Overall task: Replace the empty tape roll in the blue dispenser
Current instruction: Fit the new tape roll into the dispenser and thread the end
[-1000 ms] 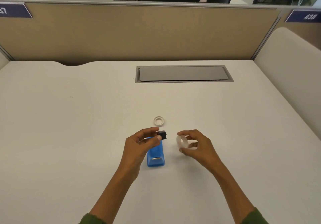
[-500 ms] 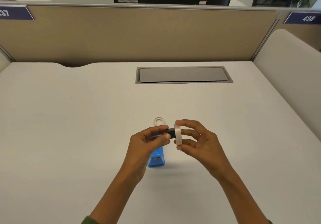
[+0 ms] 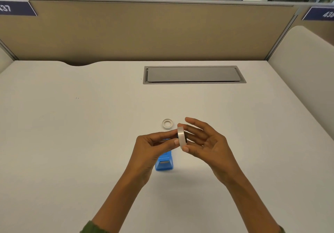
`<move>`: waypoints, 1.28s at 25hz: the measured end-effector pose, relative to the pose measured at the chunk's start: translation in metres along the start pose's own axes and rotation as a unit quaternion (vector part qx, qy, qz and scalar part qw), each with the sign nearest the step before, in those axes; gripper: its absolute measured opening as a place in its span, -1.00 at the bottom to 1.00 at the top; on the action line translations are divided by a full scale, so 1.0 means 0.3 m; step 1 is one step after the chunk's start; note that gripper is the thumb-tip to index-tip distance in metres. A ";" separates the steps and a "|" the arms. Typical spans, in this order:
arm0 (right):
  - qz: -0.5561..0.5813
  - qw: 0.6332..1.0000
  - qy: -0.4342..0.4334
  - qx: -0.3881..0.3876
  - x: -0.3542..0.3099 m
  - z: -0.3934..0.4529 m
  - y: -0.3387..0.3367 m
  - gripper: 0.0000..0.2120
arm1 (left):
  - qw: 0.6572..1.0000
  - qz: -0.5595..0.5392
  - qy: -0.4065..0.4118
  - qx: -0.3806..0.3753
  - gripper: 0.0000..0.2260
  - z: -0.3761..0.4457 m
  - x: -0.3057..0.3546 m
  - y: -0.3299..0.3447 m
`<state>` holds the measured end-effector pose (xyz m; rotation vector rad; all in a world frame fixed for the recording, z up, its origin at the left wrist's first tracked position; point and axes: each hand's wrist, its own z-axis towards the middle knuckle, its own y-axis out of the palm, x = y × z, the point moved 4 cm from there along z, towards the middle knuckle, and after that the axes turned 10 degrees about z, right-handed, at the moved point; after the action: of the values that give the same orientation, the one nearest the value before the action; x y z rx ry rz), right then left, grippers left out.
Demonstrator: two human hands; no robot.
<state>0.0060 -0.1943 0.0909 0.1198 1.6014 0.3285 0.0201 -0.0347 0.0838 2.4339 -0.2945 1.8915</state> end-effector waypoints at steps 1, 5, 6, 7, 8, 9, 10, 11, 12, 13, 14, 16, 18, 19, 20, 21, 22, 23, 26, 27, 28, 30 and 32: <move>0.004 1.000 0.003 0.000 0.004 0.000 0.001 -0.45 | 1.000 0.003 0.003 -0.002 -0.82 0.000 -0.001 -0.002; 0.019 1.000 0.016 0.003 0.029 -0.002 0.008 -0.46 | 1.000 0.000 0.012 -0.005 -0.73 -0.009 -0.009 -0.003; 0.020 1.000 0.017 0.001 0.033 -0.001 0.012 -0.47 | 1.000 -0.001 0.009 -0.001 -0.71 -0.012 -0.015 -0.006; 0.019 1.000 0.016 -0.004 0.033 -0.001 0.014 -0.49 | 1.000 -0.002 0.006 0.004 -0.71 -0.014 -0.020 -0.009; 0.010 1.000 0.011 -0.008 0.031 -0.001 0.015 -0.52 | 1.000 -0.001 0.001 0.008 -0.73 -0.017 -0.024 -0.014; -0.005 1.000 0.000 -0.010 0.027 -0.001 0.014 -0.55 | 1.000 -0.001 -0.003 0.011 -0.75 -0.022 -0.029 -0.019; -0.031 0.999 -0.021 -0.007 0.022 0.000 0.011 -0.59 | 1.000 0.000 -0.007 0.013 -0.77 -0.025 -0.033 -0.027; -0.068 0.997 -0.048 -0.003 0.017 0.001 0.009 -0.64 | 1.000 0.001 -0.011 0.015 -0.78 -0.030 -0.038 -0.036; -0.114 0.991 -0.077 -0.003 0.013 0.002 0.009 -0.67 | 1.000 0.002 -0.016 0.017 -0.79 -0.034 -0.044 -0.045; -0.162 0.981 -0.103 -0.009 0.015 0.002 0.014 -0.69 | 1.000 0.004 -0.021 0.019 -0.79 -0.039 -0.052 -0.053; -0.205 0.971 -0.125 -0.020 0.022 0.002 0.024 -0.69 | 0.999 0.006 -0.026 0.020 -0.79 -0.044 -0.062 -0.058; -0.255 0.955 -0.147 -0.036 0.043 0.000 0.041 -0.70 | 0.999 0.017 -0.038 0.025 -0.78 -0.051 -0.086 -0.063; -0.269 0.951 -0.152 -0.034 0.062 -0.002 0.041 -0.73 | 0.998 0.016 -0.046 0.038 -0.77 -0.060 -0.110 -0.065; -0.270 0.951 -0.149 -0.034 0.072 -0.004 0.035 -0.74 | 0.998 0.008 -0.047 0.044 -0.76 -0.067 -0.120 -0.066; -0.278 0.948 -0.148 -0.038 0.084 -0.010 0.028 -0.75 | 0.998 -0.002 -0.046 0.046 -0.75 -0.076 -0.130 -0.064; -0.294 0.943 -0.149 -0.047 0.097 -0.016 0.025 -0.75 | 0.998 -0.011 -0.045 0.045 -0.74 -0.087 -0.144 -0.061; -0.314 0.936 -0.151 -0.059 0.111 -0.023 0.025 -0.76 | 0.998 -0.016 -0.046 0.043 -0.74 -0.097 -0.158 -0.056; -0.331 0.929 -0.152 -0.068 0.125 -0.029 0.024 -0.77 | 0.998 -0.013 -0.045 0.043 -0.74 -0.104 -0.171 -0.051; -0.358 0.921 -0.152 -0.034 0.153 -0.016 0.005 -0.79 | 0.995 0.073 0.009 0.064 -0.74 -0.098 -0.194 -0.061; -0.356 0.922 -0.151 -0.007 0.158 0.000 -0.007 -0.78 | 0.989 0.118 0.047 0.072 -0.71 -0.089 -0.192 -0.074; -0.351 0.924 -0.150 0.018 0.162 0.019 -0.016 -0.78 | 0.980 0.163 0.081 0.075 -0.65 -0.076 -0.190 -0.089; -0.348 0.925 -0.143 0.050 0.172 0.063 -0.022 -0.79 | 0.962 0.246 0.103 0.059 -0.46 -0.043 -0.203 -0.121; -0.363 0.921 -0.129 0.056 0.193 0.103 -0.013 -0.79 | 0.950 0.300 0.079 0.032 -0.23 -0.004 -0.230 -0.143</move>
<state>0.0335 -0.1779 0.0336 -0.3322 1.2953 -0.3457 0.0102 0.0161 0.0211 2.3868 -1.0852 2.3214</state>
